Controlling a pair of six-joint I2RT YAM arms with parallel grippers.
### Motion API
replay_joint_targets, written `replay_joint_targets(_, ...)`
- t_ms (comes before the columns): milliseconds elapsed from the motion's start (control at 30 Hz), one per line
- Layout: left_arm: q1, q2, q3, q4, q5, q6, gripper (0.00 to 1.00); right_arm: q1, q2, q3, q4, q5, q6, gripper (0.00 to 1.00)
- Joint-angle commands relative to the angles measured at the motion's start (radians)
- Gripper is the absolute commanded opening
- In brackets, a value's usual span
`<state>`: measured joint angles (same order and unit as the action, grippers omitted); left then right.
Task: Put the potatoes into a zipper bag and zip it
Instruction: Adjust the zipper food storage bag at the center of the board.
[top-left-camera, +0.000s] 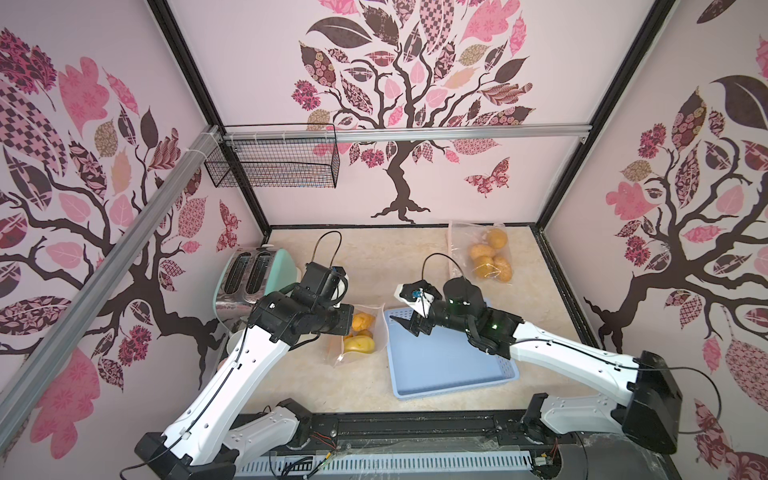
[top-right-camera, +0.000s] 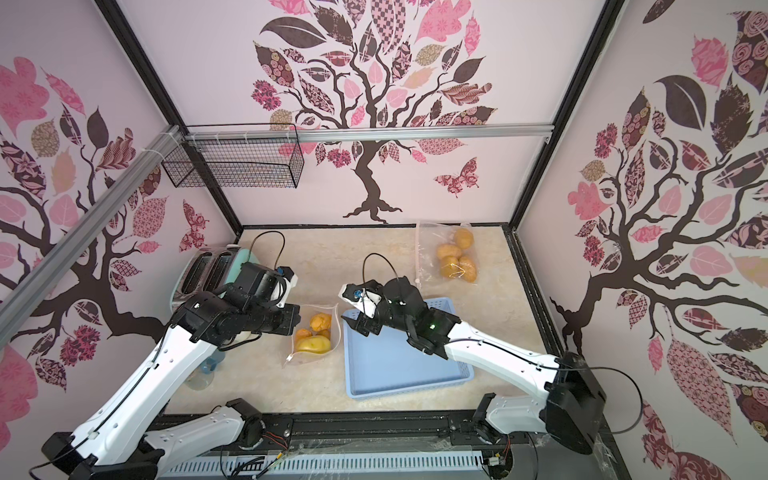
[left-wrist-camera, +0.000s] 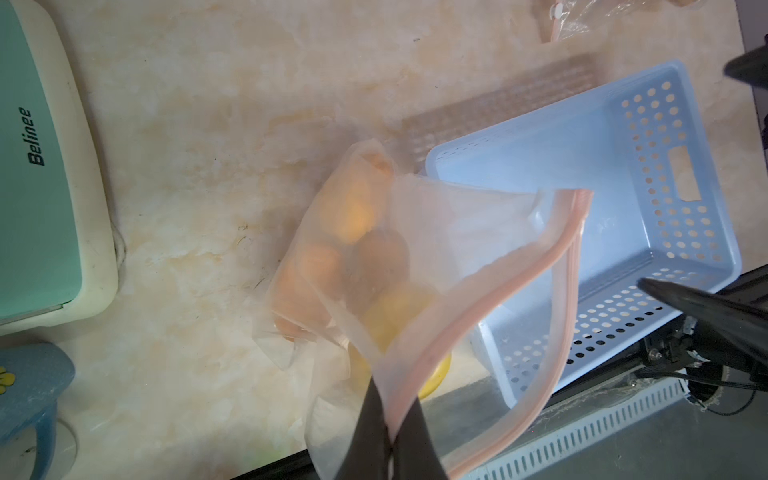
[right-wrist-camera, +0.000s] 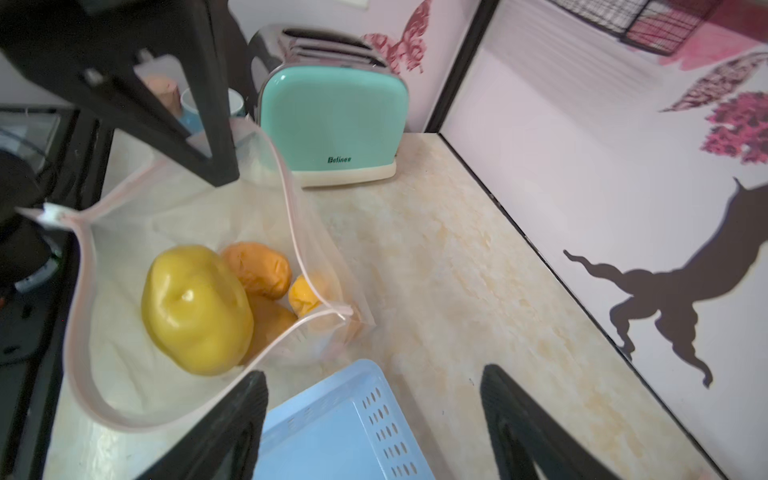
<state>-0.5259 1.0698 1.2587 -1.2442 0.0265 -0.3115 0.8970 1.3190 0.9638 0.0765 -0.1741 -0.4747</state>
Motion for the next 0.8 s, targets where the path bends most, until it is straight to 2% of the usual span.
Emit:
replay_joint_targets(0,0.004,-0.031,0.014,-0.038,-0.026,0.021,0.0,-0.021,0.073,0.094,-0.075,-0.143,-0.205,0.76)
replay_joint_targets(133,0.003,-0.057,-0.027,-0.025,-0.011,0.02,0.0,-0.025,0.136,0.114,-0.099,-0.268,-0.366,0.74)
replay_joint_targets(200,0.003,-0.055,-0.042,-0.02,-0.001,0.018,0.0,-0.026,0.168,0.138,-0.137,-0.29,-0.414,0.73)
replay_joint_targets(333,0.004,-0.048,-0.071,0.005,0.048,0.01,0.0,-0.026,0.202,0.148,-0.171,-0.337,-0.438,0.71)
replay_joint_targets(500,0.003,-0.026,-0.097,0.02,0.062,0.005,0.0,-0.03,0.222,0.107,-0.082,-0.349,-0.483,0.69)
replay_joint_targets(767,0.003,-0.002,-0.13,0.045,0.07,-0.009,0.0,-0.03,0.283,0.127,-0.049,-0.408,-0.523,0.59)
